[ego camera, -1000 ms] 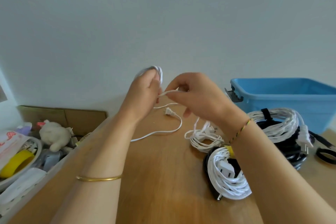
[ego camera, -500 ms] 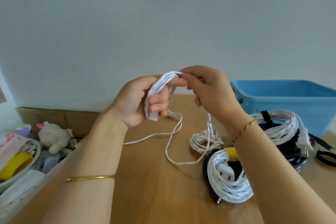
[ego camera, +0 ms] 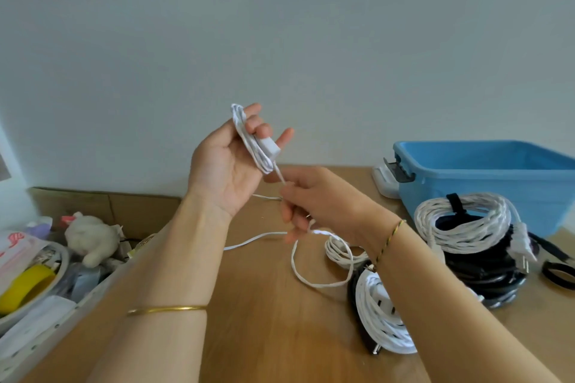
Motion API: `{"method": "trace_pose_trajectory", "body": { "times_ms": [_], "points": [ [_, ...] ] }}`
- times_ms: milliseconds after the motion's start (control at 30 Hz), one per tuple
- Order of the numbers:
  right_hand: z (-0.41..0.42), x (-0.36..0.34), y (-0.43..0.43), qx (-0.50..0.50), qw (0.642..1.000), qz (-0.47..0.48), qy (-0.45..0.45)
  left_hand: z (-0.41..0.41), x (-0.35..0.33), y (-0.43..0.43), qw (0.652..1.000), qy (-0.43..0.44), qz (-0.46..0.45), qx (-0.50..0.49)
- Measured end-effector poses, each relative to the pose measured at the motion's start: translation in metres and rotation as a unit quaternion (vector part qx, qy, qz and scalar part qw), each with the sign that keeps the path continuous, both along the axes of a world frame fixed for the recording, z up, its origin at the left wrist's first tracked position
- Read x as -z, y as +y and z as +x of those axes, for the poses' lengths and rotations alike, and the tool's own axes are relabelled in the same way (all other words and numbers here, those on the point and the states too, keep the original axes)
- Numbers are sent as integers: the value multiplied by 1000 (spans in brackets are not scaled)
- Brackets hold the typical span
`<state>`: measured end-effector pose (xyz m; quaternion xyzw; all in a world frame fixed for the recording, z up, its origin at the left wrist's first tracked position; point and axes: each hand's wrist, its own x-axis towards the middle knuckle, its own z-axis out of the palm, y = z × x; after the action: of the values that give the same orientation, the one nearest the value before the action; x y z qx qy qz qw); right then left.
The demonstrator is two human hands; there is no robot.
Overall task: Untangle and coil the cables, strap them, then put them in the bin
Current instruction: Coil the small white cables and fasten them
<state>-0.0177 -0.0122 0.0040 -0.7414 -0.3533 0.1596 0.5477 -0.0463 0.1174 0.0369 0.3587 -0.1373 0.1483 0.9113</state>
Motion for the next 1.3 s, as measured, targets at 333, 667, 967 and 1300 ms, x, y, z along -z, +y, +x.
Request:
{"method": "trace_pose_trajectory", "body": {
  "times_ms": [333,667,967,1300],
  "points": [
    [-15,-13,2,-5,977,-141,-162,14,11,11,907,6,203,-368],
    [-7,-39,-26,116,958,105,-240,9,20,4,756,33,600,-261],
    [18,-19,-30,212,927,169,-258,-10,13,-5,893,70,441,63],
    [17,-4,-14,174,961,151,-153,-7,8,-9,967,-22,213,135]
  ]
}}
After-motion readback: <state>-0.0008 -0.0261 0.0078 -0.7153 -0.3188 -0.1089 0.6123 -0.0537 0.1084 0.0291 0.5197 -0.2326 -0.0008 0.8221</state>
